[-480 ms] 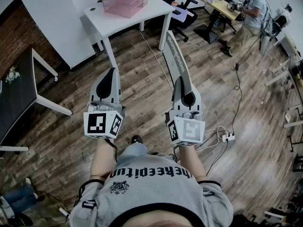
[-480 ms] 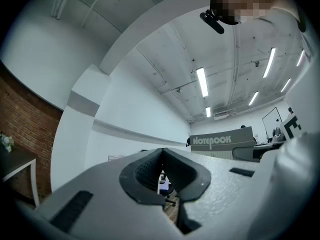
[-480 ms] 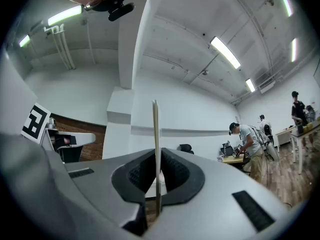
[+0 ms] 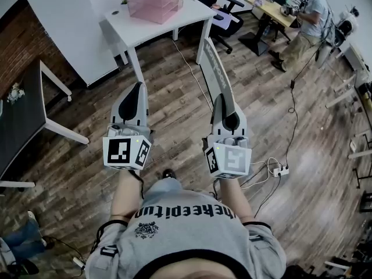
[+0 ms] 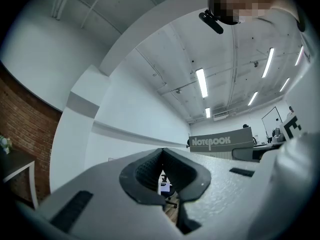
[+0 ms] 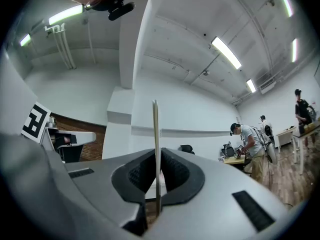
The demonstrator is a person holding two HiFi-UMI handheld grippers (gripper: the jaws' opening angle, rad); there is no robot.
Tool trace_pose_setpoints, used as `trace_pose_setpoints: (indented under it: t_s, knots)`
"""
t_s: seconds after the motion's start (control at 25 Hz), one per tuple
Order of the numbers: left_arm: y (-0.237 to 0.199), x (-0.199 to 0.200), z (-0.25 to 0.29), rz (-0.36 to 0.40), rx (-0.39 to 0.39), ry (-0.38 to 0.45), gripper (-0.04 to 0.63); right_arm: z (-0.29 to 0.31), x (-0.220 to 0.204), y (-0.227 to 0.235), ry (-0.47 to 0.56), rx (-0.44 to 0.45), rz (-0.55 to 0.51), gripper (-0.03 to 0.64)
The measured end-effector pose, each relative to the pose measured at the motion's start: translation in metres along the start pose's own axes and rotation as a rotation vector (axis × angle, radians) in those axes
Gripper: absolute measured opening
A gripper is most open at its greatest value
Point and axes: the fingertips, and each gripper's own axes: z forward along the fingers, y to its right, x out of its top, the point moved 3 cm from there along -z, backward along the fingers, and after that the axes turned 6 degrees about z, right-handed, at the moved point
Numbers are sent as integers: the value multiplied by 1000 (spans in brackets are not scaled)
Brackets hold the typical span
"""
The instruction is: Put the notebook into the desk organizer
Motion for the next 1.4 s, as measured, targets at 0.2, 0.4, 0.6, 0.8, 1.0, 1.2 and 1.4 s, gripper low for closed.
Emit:
trace_pose_setpoints:
  t_s: [0.2,0.4,0.6,0.8,1.0,1.2,1.4]
  knots:
    - [-18,-4,14,-2,9,20,3,22,-5,-6,10,-2,7,9]
    - [-38,-7,31,4,8,32,3,45,-8,-15,26,-3,1,10]
    - [-54,-13,40,19,-25,33,3,61,-14,-27,44,-2,15,9]
    - [-65,-18,46,11,-35,27,3,71,-20,-33,33,-5,19,9]
    - [-78,-27,62,0,-22,21,3,93,-26,-32,24,-12,11,9]
    - [-91,-37,86,1,-10,27,3,123,-32,-23,31,-5,5,9]
    - [-109,-46,127,9,9,20,3,171,-35,-11,41,2,14,9]
